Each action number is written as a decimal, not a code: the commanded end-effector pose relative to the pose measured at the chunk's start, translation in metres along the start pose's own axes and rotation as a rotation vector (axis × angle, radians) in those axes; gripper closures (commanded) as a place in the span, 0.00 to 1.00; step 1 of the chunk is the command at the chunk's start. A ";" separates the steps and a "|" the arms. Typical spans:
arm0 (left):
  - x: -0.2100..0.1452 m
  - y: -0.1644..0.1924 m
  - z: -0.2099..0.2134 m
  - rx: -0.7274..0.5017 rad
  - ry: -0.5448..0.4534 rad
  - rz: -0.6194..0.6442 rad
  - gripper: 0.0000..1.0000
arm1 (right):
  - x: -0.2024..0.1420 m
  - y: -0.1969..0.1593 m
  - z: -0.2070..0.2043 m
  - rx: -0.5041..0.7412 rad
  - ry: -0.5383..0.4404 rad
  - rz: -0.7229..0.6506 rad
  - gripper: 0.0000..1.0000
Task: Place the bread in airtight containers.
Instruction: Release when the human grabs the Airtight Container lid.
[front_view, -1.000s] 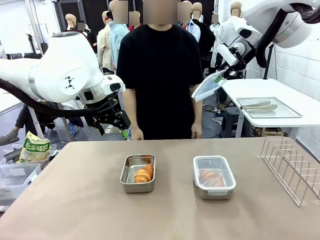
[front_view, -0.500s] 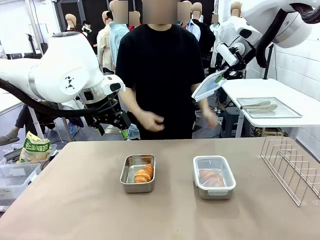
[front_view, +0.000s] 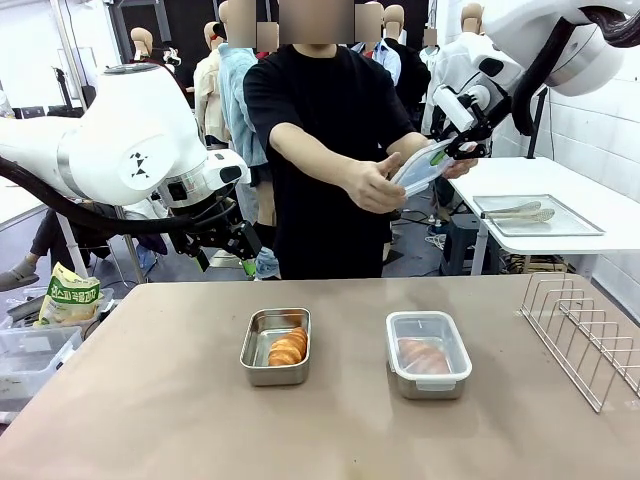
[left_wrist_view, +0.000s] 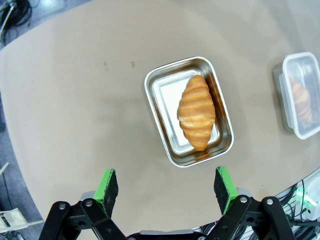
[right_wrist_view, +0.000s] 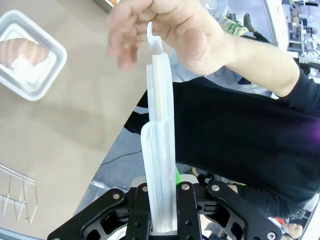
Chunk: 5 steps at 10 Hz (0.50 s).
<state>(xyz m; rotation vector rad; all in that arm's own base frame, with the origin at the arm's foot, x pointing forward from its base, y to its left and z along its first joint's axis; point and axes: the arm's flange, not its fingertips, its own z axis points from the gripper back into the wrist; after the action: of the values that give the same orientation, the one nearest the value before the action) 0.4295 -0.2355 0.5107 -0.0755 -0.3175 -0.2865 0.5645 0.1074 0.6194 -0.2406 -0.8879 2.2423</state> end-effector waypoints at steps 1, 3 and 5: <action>0.000 0.001 0.001 -0.001 -0.001 0.009 0.00 | 0.002 0.000 0.002 -0.003 -0.005 0.000 1.00; 0.000 0.001 0.001 -0.001 -0.001 0.009 0.00 | 0.002 0.000 0.002 -0.003 -0.005 0.000 1.00; 0.000 0.001 0.001 -0.001 -0.001 0.009 0.00 | 0.002 0.000 0.002 -0.003 -0.005 0.000 1.00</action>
<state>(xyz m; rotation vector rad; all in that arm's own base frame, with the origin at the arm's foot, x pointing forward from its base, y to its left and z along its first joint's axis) 0.4295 -0.2355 0.5107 -0.0755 -0.3175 -0.2865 0.5643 0.1080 0.6195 -0.2406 -0.8883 2.2432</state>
